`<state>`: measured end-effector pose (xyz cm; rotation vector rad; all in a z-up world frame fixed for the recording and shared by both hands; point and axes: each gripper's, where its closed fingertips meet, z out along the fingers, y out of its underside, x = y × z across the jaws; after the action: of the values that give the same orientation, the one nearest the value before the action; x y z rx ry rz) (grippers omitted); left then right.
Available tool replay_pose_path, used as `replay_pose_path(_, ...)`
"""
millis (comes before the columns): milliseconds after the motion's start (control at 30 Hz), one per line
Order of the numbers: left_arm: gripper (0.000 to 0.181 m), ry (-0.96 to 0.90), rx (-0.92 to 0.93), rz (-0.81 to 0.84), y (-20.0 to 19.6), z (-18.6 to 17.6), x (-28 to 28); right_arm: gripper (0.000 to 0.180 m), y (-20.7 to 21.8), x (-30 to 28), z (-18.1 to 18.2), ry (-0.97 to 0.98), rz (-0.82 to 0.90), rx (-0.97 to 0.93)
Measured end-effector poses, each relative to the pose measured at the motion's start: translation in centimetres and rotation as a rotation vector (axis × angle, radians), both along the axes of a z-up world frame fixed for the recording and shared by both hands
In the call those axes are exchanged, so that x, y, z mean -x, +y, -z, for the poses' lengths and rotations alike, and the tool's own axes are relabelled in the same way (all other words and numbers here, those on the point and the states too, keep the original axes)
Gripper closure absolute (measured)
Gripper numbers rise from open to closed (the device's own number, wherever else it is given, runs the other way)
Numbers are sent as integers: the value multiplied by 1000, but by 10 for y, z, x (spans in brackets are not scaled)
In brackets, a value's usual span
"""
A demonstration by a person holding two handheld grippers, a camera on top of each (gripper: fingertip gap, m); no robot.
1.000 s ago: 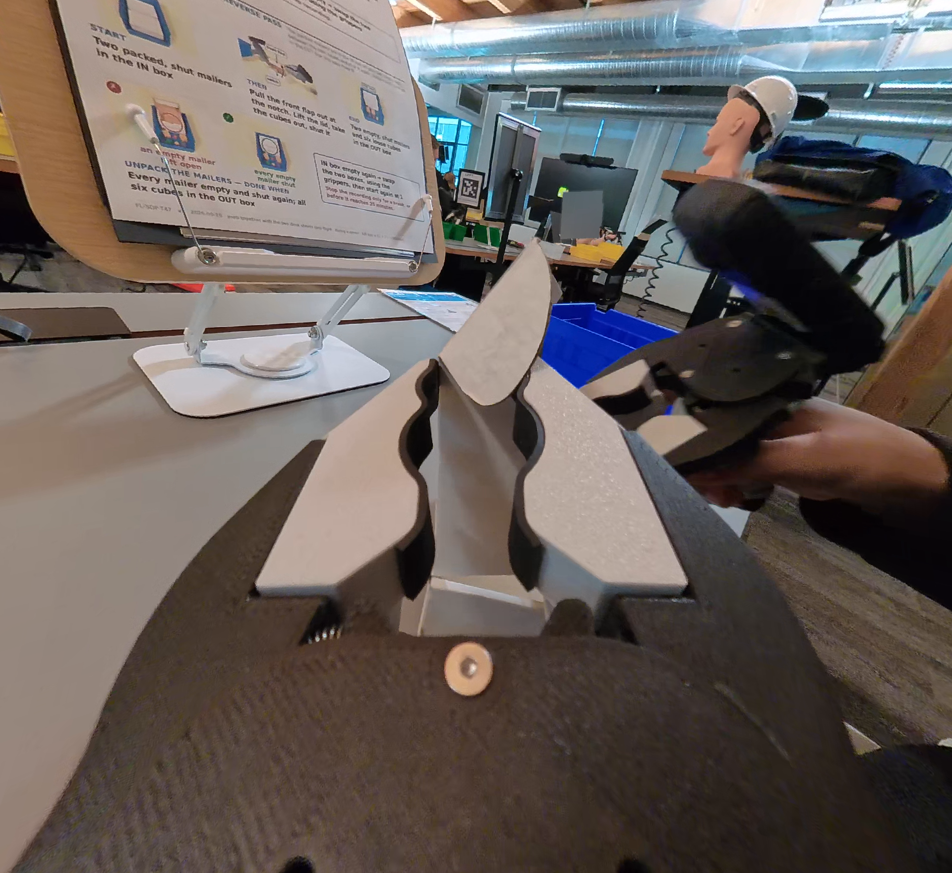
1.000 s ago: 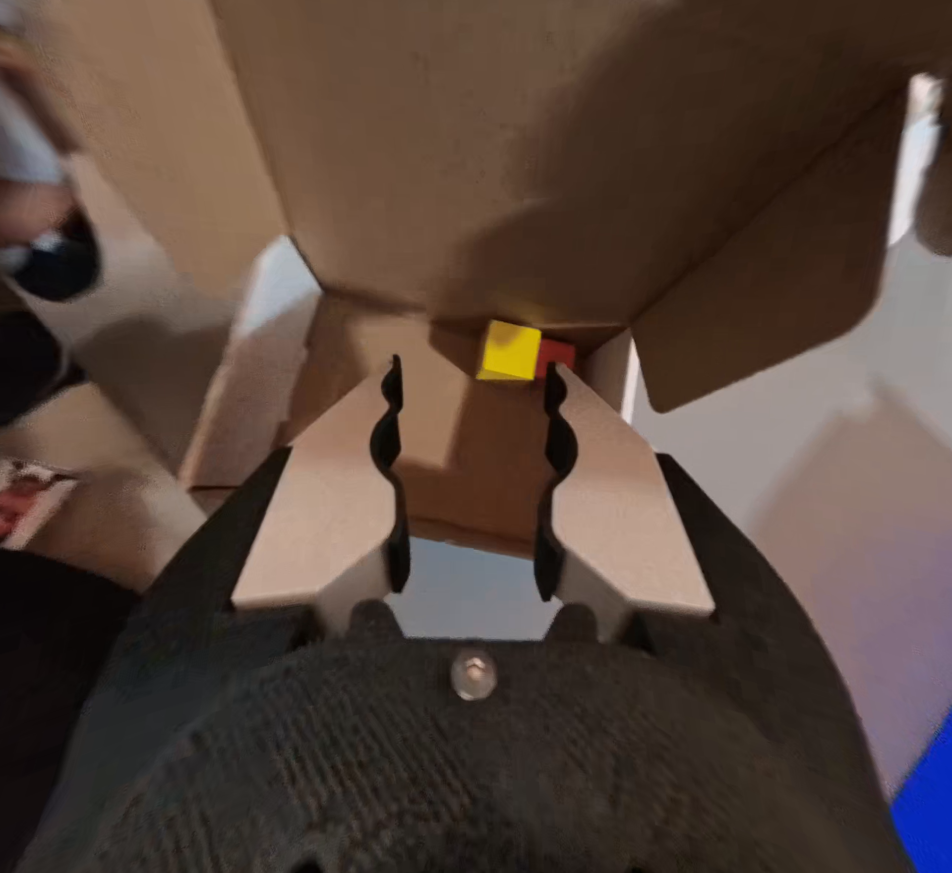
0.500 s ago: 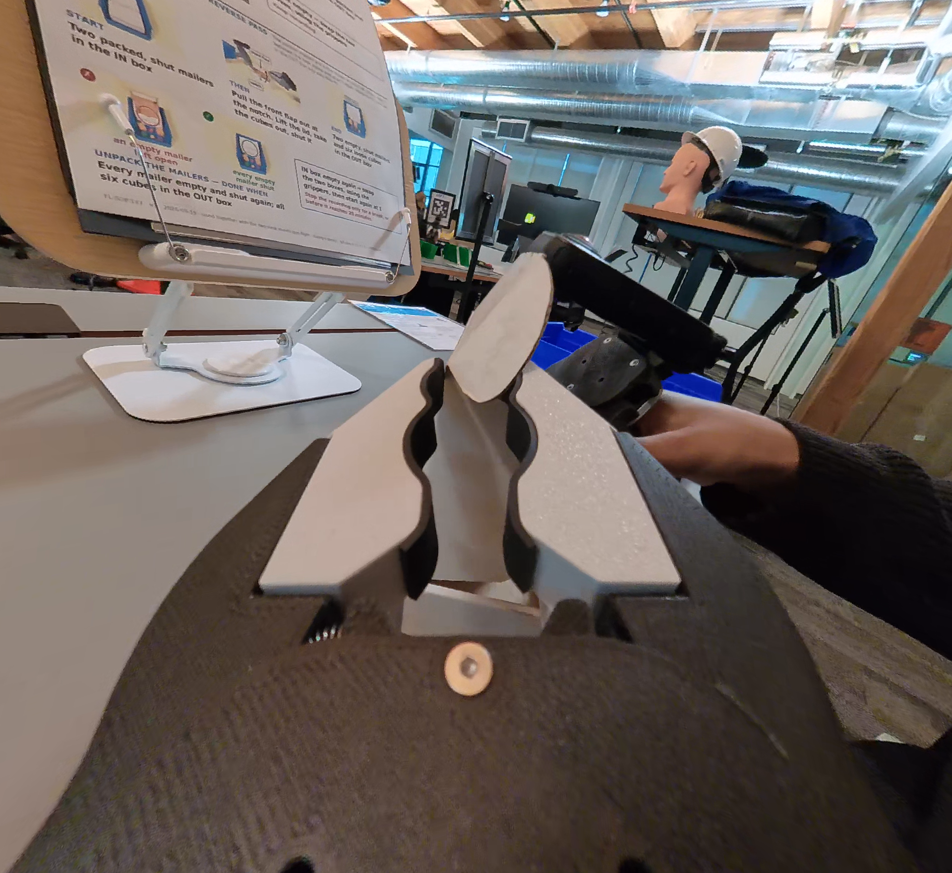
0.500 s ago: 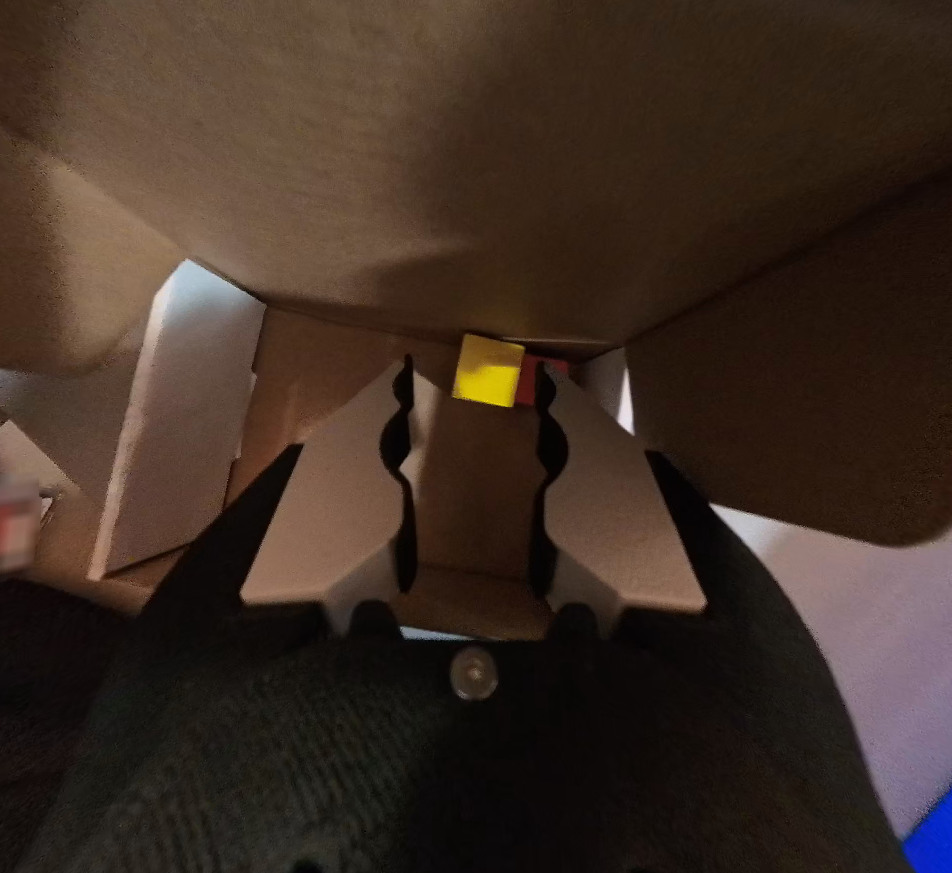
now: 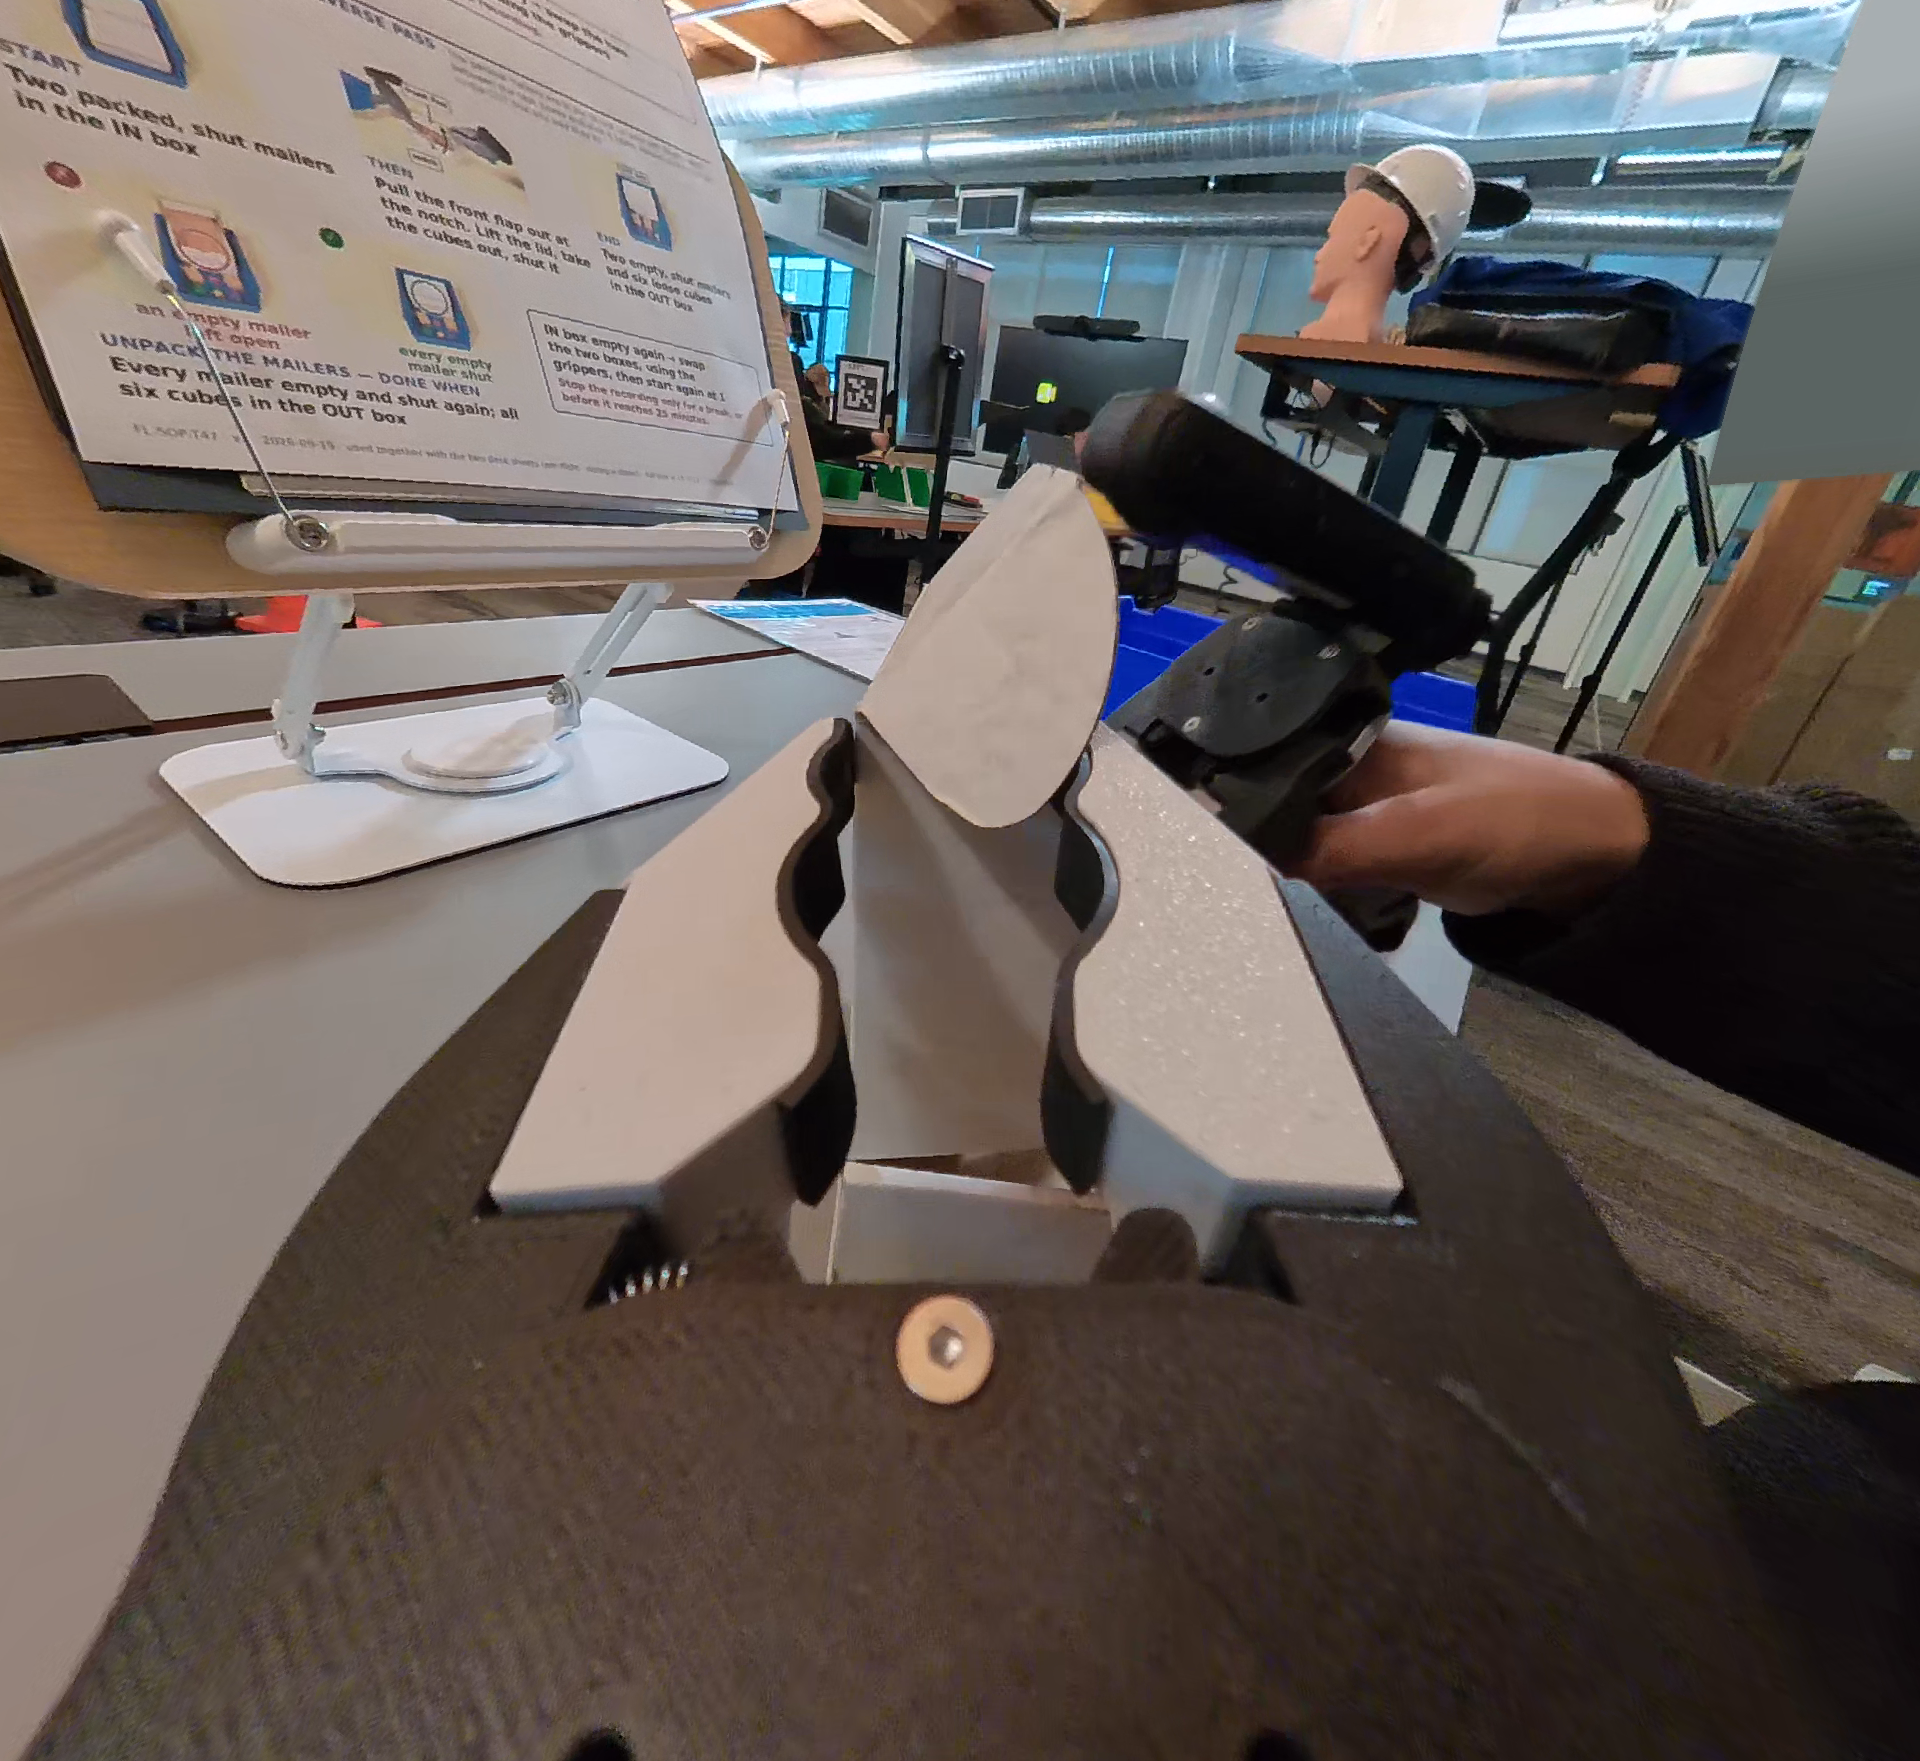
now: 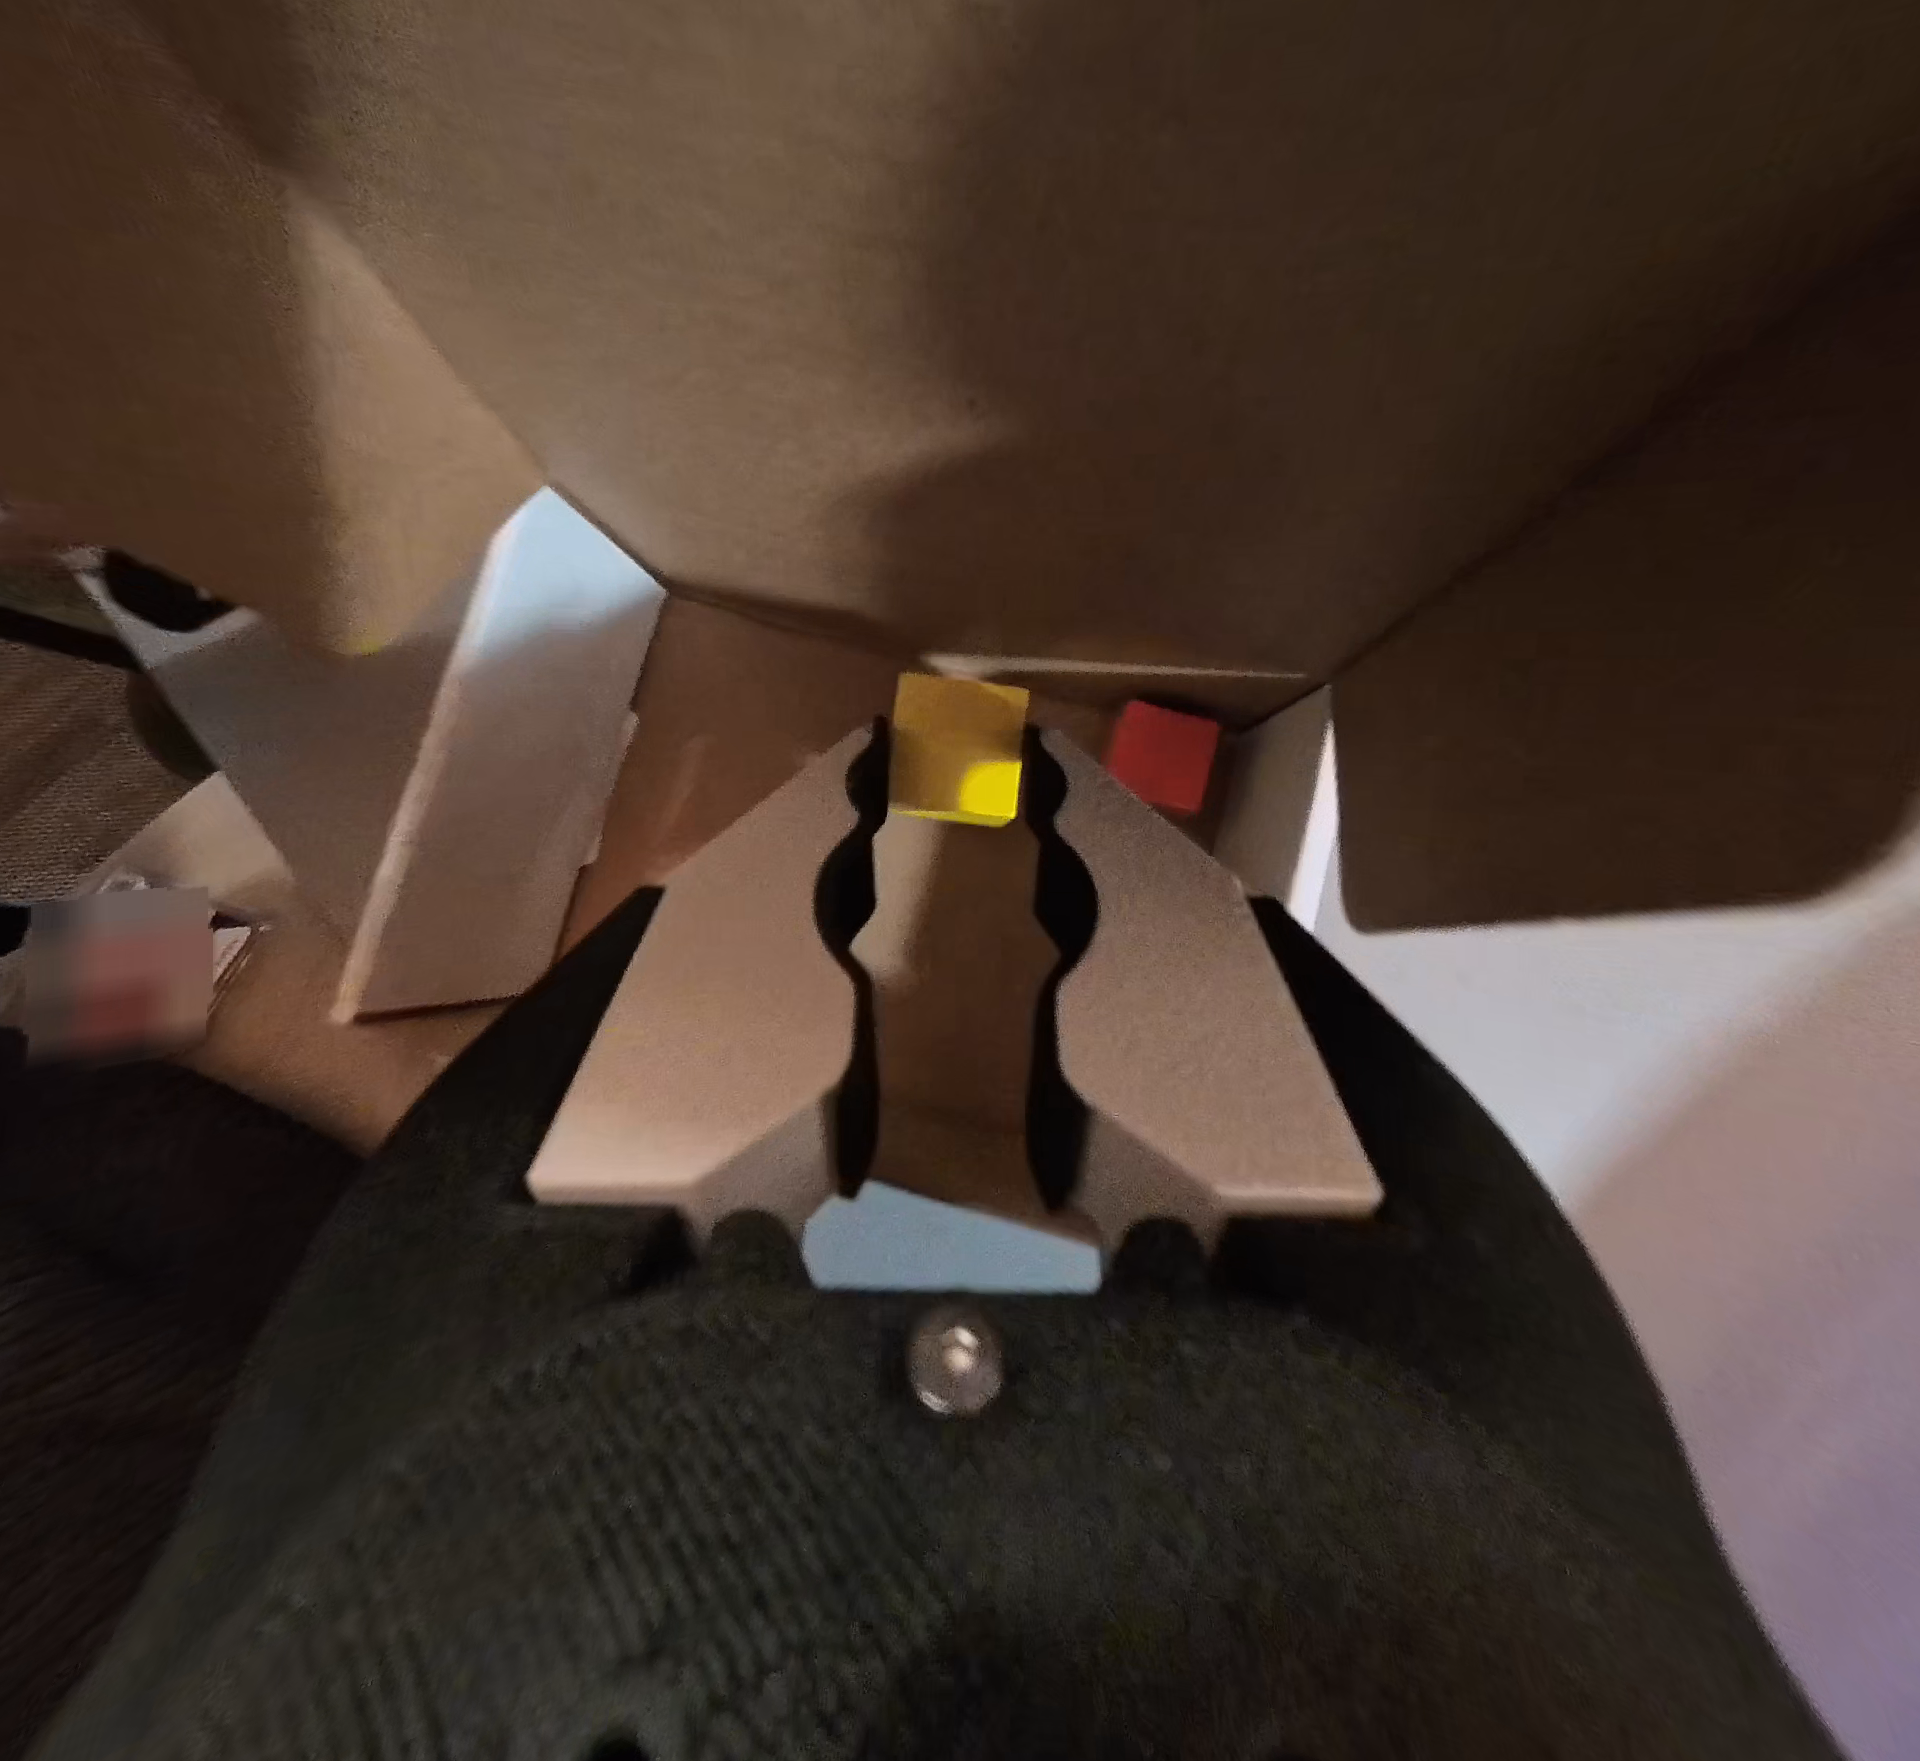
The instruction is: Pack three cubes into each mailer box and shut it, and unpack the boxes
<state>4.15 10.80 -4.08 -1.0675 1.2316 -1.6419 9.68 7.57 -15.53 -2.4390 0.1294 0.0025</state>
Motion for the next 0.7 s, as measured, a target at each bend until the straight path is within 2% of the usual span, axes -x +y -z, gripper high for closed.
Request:
replay_pose_path(33,145,0,3,2,0,0,0,155,-2,1,-7,0,-2,-19)
replay_pose_path(133,147,-3,7,-8,2,0,0,155,-13,-2,-36,-4,9,-78)
replay_pose_path(267,149,-8,20,-29,7,-1,0,155,-40,-17,-94,-12,54,-191)
replay_pose_path(367,151,-13,26,-40,10,-2,0,155,-77,-50,-138,-85,153,-264)
replay_pose_path(467,151,-14,27,-39,9,-3,1,155,-133,-102,-164,-197,327,-262)
replay_pose_path(567,151,-16,21,-37,7,-3,1,155,-220,-174,-158,-318,601,-134)
replay_pose_path(633,150,-17,20,-37,7,-3,0,155,-288,-213,-133,-353,780,28)
replay_pose_path(700,150,-17,19,-39,7,-3,0,155,-338,-230,-94,-260,862,157)
